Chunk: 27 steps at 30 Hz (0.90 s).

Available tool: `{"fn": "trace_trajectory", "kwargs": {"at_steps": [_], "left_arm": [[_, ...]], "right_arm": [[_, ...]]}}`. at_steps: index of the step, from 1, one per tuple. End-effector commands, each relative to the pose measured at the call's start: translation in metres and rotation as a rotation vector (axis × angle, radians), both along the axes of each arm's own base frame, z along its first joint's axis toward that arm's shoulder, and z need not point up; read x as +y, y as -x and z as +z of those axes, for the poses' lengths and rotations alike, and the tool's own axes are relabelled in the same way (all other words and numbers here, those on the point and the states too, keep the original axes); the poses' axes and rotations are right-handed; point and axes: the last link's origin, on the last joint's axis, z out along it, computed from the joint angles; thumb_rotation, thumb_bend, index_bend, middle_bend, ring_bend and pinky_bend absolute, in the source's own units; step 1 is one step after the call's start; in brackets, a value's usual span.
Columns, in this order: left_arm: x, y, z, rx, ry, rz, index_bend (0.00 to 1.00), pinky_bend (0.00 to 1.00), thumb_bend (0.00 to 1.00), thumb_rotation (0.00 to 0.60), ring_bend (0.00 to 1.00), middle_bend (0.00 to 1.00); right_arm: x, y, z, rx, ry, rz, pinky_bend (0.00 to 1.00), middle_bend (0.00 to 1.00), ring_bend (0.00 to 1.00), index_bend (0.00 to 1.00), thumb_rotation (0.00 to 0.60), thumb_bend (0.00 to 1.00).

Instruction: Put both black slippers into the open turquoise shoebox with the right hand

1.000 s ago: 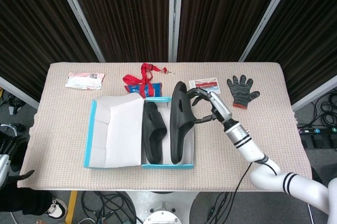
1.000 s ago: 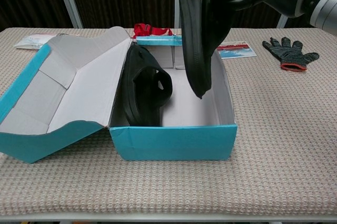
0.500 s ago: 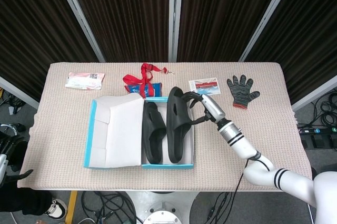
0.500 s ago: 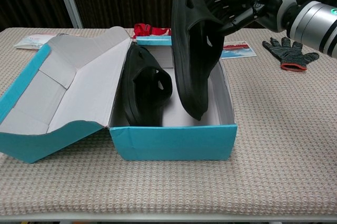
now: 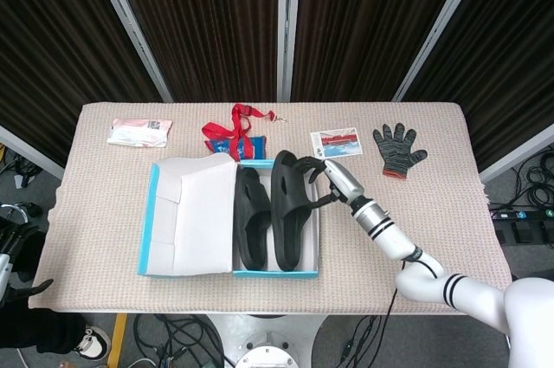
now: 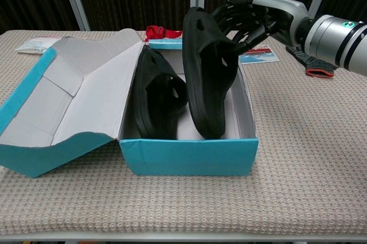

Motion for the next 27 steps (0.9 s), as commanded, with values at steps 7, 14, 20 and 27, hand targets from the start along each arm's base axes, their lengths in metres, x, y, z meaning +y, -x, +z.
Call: {"fn": "trace_trajectory", "kwargs": {"at_steps": [7, 14, 20, 27], "left_arm": [[0.0, 0.002, 0.0, -0.005, 0.002, 0.004, 0.13, 0.05, 0.06, 0.6, 0.0, 0.09], [0.0, 0.004, 0.0, -0.012, 0.001, 0.009, 0.13, 0.05, 0.06, 0.6, 0.0, 0.09], [0.001, 0.005, 0.0, -0.016, 0.001, 0.009, 0.13, 0.05, 0.06, 0.6, 0.0, 0.09], [0.001, 0.006, -0.001, -0.019, 0.002, 0.011, 0.13, 0.05, 0.06, 0.6, 0.0, 0.09]], "right_arm": [[-0.007, -0.002, -0.006, 0.086, -0.023, 0.007, 0.43, 0.6, 0.38, 0.72, 0.6, 0.15], [-0.009, -0.007, -0.012, 0.128, -0.06, 0.004, 0.43, 0.6, 0.38, 0.71, 0.6, 0.16], [-0.012, -0.009, -0.013, 0.167, -0.089, 0.002, 0.43, 0.58, 0.38, 0.69, 0.6, 0.14], [-0.013, -0.009, -0.011, 0.199, -0.084, 0.003, 0.4, 0.54, 0.34, 0.63, 0.6, 0.1]]}}
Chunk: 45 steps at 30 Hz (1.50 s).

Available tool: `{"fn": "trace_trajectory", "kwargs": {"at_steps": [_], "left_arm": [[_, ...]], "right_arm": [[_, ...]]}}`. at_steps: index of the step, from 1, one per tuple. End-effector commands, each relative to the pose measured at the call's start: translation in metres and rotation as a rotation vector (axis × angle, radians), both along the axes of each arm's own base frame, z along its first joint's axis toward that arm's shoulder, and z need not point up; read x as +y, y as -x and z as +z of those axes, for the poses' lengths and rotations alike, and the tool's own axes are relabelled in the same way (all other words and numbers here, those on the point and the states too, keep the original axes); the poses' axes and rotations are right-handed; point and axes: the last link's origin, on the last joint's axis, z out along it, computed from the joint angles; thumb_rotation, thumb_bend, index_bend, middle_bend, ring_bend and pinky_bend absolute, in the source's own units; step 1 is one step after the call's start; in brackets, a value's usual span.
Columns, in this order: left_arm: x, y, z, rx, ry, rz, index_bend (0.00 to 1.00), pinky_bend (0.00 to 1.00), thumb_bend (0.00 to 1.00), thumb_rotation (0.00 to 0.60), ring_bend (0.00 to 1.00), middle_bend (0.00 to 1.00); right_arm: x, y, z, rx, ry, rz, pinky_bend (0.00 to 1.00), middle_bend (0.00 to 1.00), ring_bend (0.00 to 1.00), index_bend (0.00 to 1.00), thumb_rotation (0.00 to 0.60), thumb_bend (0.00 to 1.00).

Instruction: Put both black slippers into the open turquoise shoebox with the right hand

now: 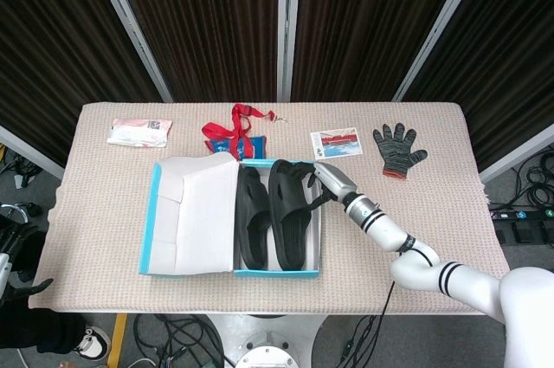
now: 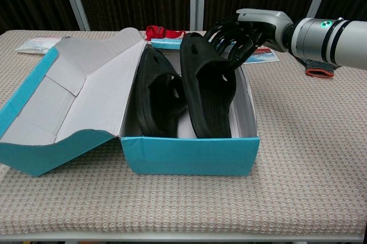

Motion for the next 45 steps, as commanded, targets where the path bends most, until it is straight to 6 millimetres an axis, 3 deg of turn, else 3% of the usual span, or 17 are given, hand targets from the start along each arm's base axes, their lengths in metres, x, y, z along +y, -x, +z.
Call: {"fn": "trace_trajectory", "kwargs": {"at_steps": [1, 3, 8, 10, 14, 24, 30, 45], "left_arm": [[0.0, 0.0, 0.0, -0.001, -0.001, 0.0, 0.13, 0.05, 0.06, 0.6, 0.0, 0.09], [0.0, 0.0, 0.0, -0.003, -0.001, 0.0, 0.13, 0.05, 0.06, 0.6, 0.0, 0.09], [0.0, 0.0, 0.001, -0.003, -0.004, -0.002, 0.13, 0.05, 0.06, 0.6, 0.0, 0.09], [0.0, -0.001, 0.002, -0.005, -0.005, -0.003, 0.13, 0.05, 0.06, 0.6, 0.0, 0.09], [0.0, -0.001, 0.002, -0.006, -0.004, -0.005, 0.13, 0.05, 0.06, 0.6, 0.0, 0.09], [0.003, -0.005, 0.002, -0.012, -0.005, -0.013, 0.13, 0.05, 0.06, 0.6, 0.0, 0.09], [0.003, -0.008, 0.002, -0.013, -0.004, -0.021, 0.13, 0.05, 0.06, 0.6, 0.0, 0.09], [0.001, -0.004, 0.005, -0.008, -0.012, -0.007, 0.13, 0.05, 0.06, 0.6, 0.0, 0.09]], "right_arm": [[-0.001, 0.0, 0.001, 0.0, 0.005, -0.008, 0.39, 0.53, 0.33, 0.62, 0.6, 0.08], [0.001, -0.001, 0.001, 0.004, -0.006, -0.008, 0.37, 0.5, 0.3, 0.58, 0.6, 0.04], [0.004, -0.005, 0.005, -0.006, -0.046, -0.001, 0.2, 0.28, 0.05, 0.23, 0.6, 0.0], [0.005, -0.007, 0.008, -0.022, -0.052, -0.001, 0.16, 0.21, 0.0, 0.13, 0.6, 0.0], [0.005, -0.007, 0.012, -0.032, -0.064, 0.004, 0.13, 0.14, 0.0, 0.03, 0.6, 0.0], [0.011, -0.007, 0.042, -0.053, -0.045, 0.024, 0.12, 0.14, 0.0, 0.02, 0.6, 0.0], [0.022, -0.02, 0.054, -0.197, -0.056, 0.003, 0.14, 0.19, 0.0, 0.02, 0.6, 0.0], [0.042, -0.051, 0.023, -0.462, -0.294, -0.037, 0.16, 0.22, 0.02, 0.02, 0.6, 0.0]]}}
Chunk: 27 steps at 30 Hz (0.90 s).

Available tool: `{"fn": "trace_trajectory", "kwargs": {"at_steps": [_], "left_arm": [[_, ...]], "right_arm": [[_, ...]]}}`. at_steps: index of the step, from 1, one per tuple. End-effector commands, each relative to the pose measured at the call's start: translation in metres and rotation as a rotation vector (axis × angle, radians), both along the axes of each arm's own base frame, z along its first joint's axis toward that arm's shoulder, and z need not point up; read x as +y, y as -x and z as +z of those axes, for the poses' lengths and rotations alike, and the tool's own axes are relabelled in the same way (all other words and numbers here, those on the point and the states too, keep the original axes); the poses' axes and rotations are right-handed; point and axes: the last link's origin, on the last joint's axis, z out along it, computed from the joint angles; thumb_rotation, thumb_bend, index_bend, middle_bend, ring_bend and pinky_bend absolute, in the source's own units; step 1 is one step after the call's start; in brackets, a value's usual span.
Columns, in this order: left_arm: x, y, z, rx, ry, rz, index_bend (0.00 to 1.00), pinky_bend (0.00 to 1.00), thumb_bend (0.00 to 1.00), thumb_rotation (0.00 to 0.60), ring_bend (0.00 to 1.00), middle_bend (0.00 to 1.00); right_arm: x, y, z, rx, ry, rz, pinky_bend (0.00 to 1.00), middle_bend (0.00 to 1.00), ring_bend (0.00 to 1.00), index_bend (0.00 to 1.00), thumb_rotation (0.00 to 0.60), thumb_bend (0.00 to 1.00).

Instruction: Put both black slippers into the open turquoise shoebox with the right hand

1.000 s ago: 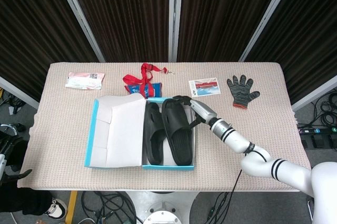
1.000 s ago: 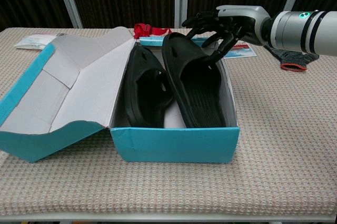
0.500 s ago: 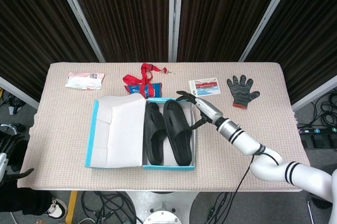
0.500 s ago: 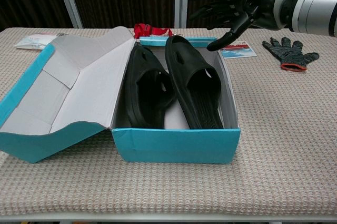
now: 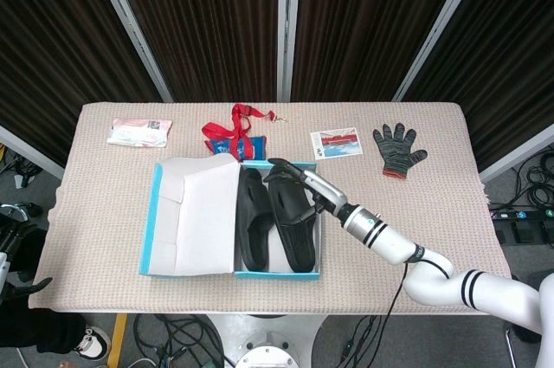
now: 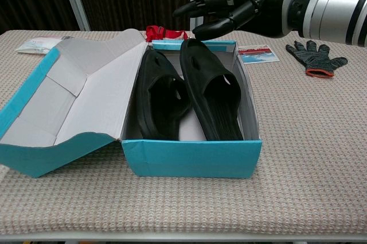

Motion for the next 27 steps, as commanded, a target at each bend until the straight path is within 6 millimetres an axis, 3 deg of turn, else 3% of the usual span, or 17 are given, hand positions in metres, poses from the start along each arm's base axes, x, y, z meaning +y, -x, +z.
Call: {"fn": "trace_trajectory", "kwargs": {"at_steps": [1, 18, 27], "left_arm": [[0.0, 0.0, 0.0, -0.001, 0.0, 0.001, 0.13, 0.05, 0.06, 0.6, 0.0, 0.09], [-0.001, 0.004, -0.002, -0.006, 0.002, 0.008, 0.13, 0.05, 0.06, 0.6, 0.0, 0.09], [-0.002, 0.004, -0.001, -0.007, 0.0, 0.009, 0.13, 0.05, 0.06, 0.6, 0.0, 0.09]], "right_arm": [[0.001, -0.004, -0.011, -0.035, -0.047, 0.01, 0.17, 0.22, 0.02, 0.02, 0.6, 0.0], [-0.003, 0.02, -0.045, 0.076, -0.079, -0.021, 0.19, 0.2, 0.02, 0.02, 0.6, 0.0], [0.0, 0.009, -0.032, 0.028, -0.032, 0.02, 0.19, 0.2, 0.02, 0.02, 0.6, 0.0]]}}
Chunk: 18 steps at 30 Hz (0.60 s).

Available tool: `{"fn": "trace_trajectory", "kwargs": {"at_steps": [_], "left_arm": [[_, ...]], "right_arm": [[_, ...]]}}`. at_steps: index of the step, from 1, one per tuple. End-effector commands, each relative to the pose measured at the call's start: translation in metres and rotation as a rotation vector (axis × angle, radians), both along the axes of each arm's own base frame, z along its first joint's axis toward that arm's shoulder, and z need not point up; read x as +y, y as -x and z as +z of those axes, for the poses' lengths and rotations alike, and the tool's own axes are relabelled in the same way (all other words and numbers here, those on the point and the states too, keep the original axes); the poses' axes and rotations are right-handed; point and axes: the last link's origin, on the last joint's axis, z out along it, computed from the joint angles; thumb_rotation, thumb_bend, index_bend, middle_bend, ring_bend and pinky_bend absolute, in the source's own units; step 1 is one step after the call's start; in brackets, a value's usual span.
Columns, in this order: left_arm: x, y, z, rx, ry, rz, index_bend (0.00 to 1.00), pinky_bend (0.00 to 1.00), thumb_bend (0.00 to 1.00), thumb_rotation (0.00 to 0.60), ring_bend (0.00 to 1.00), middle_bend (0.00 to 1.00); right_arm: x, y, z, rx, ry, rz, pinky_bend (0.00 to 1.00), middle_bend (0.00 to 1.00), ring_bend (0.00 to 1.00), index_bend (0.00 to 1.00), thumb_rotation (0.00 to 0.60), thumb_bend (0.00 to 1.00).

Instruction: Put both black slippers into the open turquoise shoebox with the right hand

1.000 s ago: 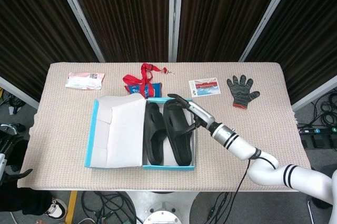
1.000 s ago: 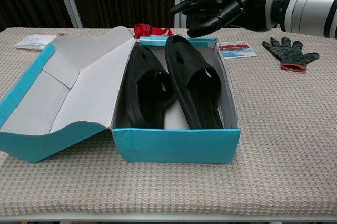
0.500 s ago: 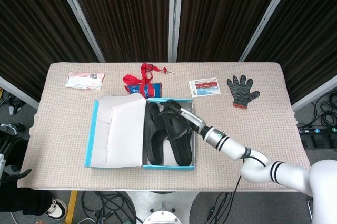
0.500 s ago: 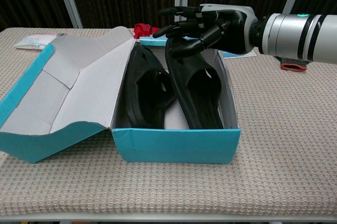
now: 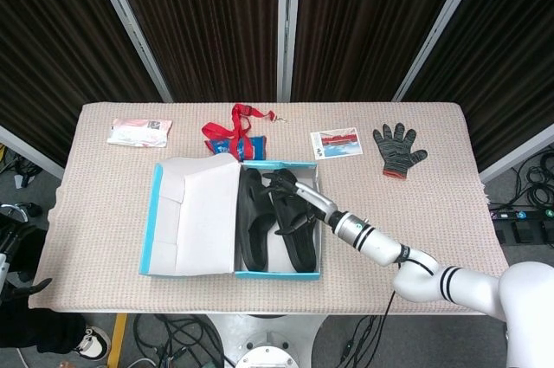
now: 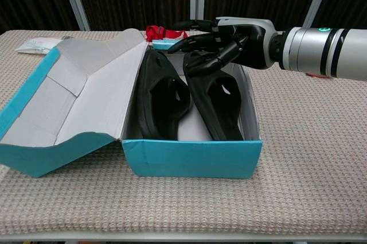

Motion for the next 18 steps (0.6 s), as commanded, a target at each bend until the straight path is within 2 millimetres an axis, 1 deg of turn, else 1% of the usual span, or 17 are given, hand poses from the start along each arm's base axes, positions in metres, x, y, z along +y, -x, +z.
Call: {"fn": "trace_trajectory", "kwargs": {"at_steps": [1, 5, 8, 11, 18], "left_arm": [[0.0, 0.0, 0.0, 0.0, 0.0, 0.0, 0.13, 0.05, 0.06, 0.6, 0.0, 0.09], [0.001, 0.0, 0.0, -0.001, -0.001, -0.002, 0.13, 0.05, 0.06, 0.6, 0.0, 0.09], [0.001, -0.001, 0.0, -0.002, 0.0, -0.002, 0.13, 0.05, 0.06, 0.6, 0.0, 0.09], [0.002, 0.0, -0.002, -0.006, 0.008, -0.001, 0.13, 0.05, 0.06, 0.6, 0.0, 0.09], [0.002, -0.001, -0.001, 0.001, 0.002, -0.004, 0.13, 0.05, 0.06, 0.6, 0.0, 0.09]], "right_arm": [[0.002, -0.008, 0.01, -0.042, 0.023, 0.02, 0.19, 0.2, 0.02, 0.02, 0.6, 0.0], [0.007, -0.016, 0.02, -0.058, 0.032, 0.05, 0.22, 0.2, 0.02, 0.02, 0.6, 0.0], [0.011, -0.015, 0.023, -0.014, 0.03, 0.067, 0.22, 0.2, 0.02, 0.02, 0.6, 0.0], [0.013, -0.01, 0.021, 0.038, 0.028, 0.061, 0.22, 0.2, 0.02, 0.02, 0.6, 0.0], [0.01, 0.004, 0.004, 0.137, -0.013, 0.005, 0.22, 0.19, 0.02, 0.0, 0.6, 0.0]]}}
